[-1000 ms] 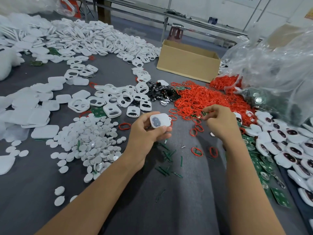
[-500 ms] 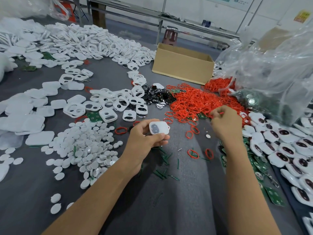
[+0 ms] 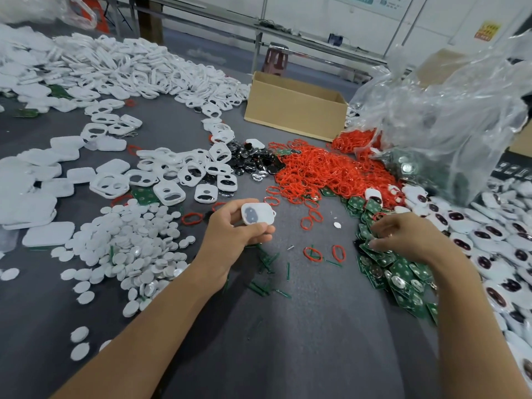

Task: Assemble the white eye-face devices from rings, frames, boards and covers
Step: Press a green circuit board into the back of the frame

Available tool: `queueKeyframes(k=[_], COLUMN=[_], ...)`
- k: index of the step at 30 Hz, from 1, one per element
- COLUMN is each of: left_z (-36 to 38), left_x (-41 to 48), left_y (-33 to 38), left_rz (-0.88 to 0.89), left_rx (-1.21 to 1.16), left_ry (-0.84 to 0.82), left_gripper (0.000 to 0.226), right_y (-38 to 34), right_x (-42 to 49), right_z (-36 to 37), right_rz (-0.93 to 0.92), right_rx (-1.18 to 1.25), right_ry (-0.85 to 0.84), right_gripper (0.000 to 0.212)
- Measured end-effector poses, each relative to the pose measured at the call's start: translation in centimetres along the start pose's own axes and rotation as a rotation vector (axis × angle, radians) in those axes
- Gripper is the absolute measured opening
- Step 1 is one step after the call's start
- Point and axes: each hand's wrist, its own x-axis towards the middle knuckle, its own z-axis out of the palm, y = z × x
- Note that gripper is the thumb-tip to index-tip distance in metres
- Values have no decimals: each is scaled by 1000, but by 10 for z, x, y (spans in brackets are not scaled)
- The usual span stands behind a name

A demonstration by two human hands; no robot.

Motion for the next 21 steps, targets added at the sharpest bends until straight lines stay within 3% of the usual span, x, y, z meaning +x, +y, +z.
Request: queueKeyframes(k=[2,7,12,15,21], left_z=[0,1,1,1,-1], left_x=[-1,-2,-1,-1,-1], left_y=[0,1,0,-1,0], left_rz=[6,12,2,-2,-5], left_rx=[2,3,-3,-6,-14], left_ry=[-4,-8,1,-4,-6], left_gripper=[32,32,33,32,34], right_y=[4,5,-11,-25,-89], right_x=[-2,-3,4,10,2], right_z=[4,14,14,12,20], right_rz=[2,-14,-115,-156,-498], right_rx=[-15,50,49,38,519], right_ry=[-13,131,126,197,215], right_gripper=[40,46,25,25,26])
